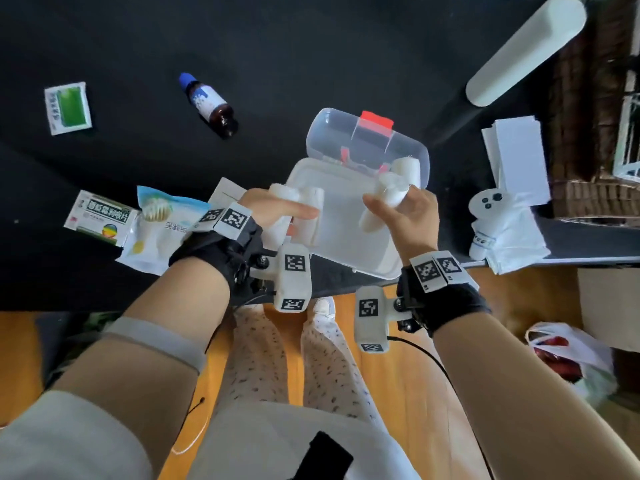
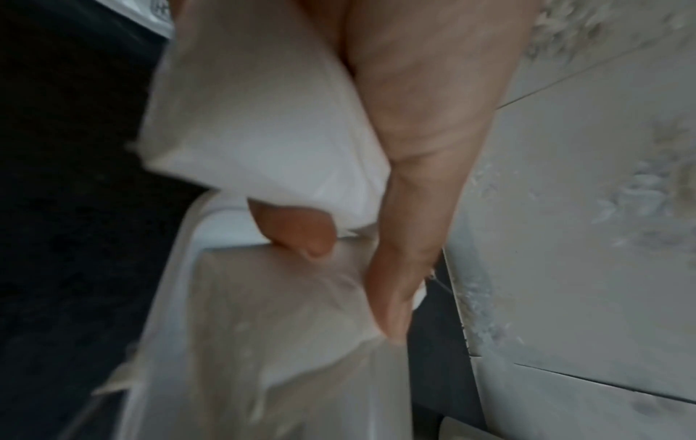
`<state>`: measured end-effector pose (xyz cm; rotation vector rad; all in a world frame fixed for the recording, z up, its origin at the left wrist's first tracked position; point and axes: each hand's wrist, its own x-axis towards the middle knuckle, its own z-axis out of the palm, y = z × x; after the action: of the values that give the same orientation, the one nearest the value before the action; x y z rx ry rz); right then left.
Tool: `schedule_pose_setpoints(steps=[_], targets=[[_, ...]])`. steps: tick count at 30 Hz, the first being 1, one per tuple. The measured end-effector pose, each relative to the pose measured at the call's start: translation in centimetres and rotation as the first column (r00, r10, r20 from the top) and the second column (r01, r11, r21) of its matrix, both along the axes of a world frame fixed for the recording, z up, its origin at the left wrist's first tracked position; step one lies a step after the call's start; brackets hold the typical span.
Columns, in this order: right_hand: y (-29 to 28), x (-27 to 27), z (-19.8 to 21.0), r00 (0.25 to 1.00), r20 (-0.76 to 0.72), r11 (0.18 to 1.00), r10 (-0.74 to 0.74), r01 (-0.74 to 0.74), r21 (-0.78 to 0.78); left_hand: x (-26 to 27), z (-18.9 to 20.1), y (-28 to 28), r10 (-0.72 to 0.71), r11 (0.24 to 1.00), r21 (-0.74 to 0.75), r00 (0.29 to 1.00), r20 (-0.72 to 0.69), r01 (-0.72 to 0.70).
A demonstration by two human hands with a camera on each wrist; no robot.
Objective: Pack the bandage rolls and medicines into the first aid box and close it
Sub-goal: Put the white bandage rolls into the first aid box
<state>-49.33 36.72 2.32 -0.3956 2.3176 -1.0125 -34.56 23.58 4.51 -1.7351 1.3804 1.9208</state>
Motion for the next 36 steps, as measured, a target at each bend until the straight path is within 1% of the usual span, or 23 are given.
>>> schedule_pose_setpoints(steps=[3,8,11,13,15,17,18,19,21,23,24,27,28,29,31,33,35,36], targets=[[-0.2,-0.3,0.1,0.999,-0.007,0.999,0.041,-0.041,-0.034,0.0,-0.3,0.7,-0.013,0.999,-0.041,0.999,0.053,0.015],[-1.8,-2.1,0.2,0.984,0.009,0.981,0.18,-0.178,-0.08,0.9,-0.8,0.7,0.071,0.997,-0.003,0.997,-0.01,-0.071],[-3.0,-3.1,0.6,0.958,0.026,0.954,0.285,-0.281,-0.105,1.4,-0.7,0.9,0.061,0.998,0.011,0.998,-0.02,-0.06],[-3.7,-3.3,0.6,0.945,0.03,0.944,0.324,-0.322,-0.068,1.4,-0.6,1.0,0.048,0.999,0.027,0.999,-0.025,-0.047],[-4.0,-3.3,0.8,0.929,-0.006,0.928,0.37,-0.369,0.051,1.1,-0.3,1.2,0.045,0.998,0.04,0.997,-0.056,-0.043],[-3.9,-3.3,1.1,0.902,-0.025,0.89,0.431,-0.421,0.175,0.7,0.4,1.5,0.077,0.997,0.023,0.993,-0.091,-0.075],[-3.7,-3.3,1.3,0.904,-0.015,0.891,0.427,-0.418,0.177,0.5,0.6,1.5,0.117,0.993,-0.014,0.987,-0.11,-0.12],[-3.5,-3.2,1.7,0.914,0.002,0.905,0.406,-0.402,0.142,0.5,1.0,1.6,0.165,0.983,-0.059,0.976,-0.14,-0.175],[-3.1,-2.9,2.5,0.928,0.045,0.929,0.37,-0.371,0.017,0.4,1.5,1.4,0.271,0.939,-0.157,0.941,-0.202,-0.305],[-3.1,-2.3,3.2,0.937,0.075,0.939,0.342,-0.338,-0.062,0.4,2.4,1.2,0.359,0.881,-0.202,0.883,-0.301,-0.427],[-3.1,-2.2,3.3,0.938,0.113,0.943,0.329,-0.318,-0.1,0.2,2.8,1.1,0.376,0.861,-0.225,0.867,-0.326,-0.457],[-3.3,-1.6,2.6,0.898,0.249,0.922,0.362,-0.307,-0.234,-0.1,3.1,0.8,0.363,0.833,-0.274,0.849,-0.383,-0.48],[-3.3,-1.4,2.0,0.884,0.292,0.922,0.365,-0.298,-0.248,-0.1,2.7,0.6,0.36,0.831,-0.266,0.838,-0.411,-0.488],[-3.3,-1.0,1.5,0.872,0.323,0.921,0.367,-0.292,-0.26,0.0,2.2,0.5,0.348,0.841,-0.258,0.84,-0.416,-0.476],[-3.4,-0.4,0.5,0.852,0.353,0.909,0.388,-0.289,-0.301,0.3,1.4,0.2,0.35,0.845,-0.269,0.858,-0.375,-0.462],[-3.5,0.2,-0.1,0.849,0.364,0.907,0.384,-0.272,-0.321,0.7,1.0,0.1,0.341,0.846,-0.284,0.868,-0.361,-0.451],[-3.8,0.8,-0.8,0.849,0.374,0.915,0.373,-0.269,-0.302,1.1,0.4,-0.1,0.336,0.851,-0.279,0.87,-0.36,-0.444],[-3.9,0.9,-1.2,0.856,0.36,0.922,0.37,-0.29,-0.259,1.4,0.2,-0.1,0.336,0.851,-0.28,0.871,-0.36,-0.444]])
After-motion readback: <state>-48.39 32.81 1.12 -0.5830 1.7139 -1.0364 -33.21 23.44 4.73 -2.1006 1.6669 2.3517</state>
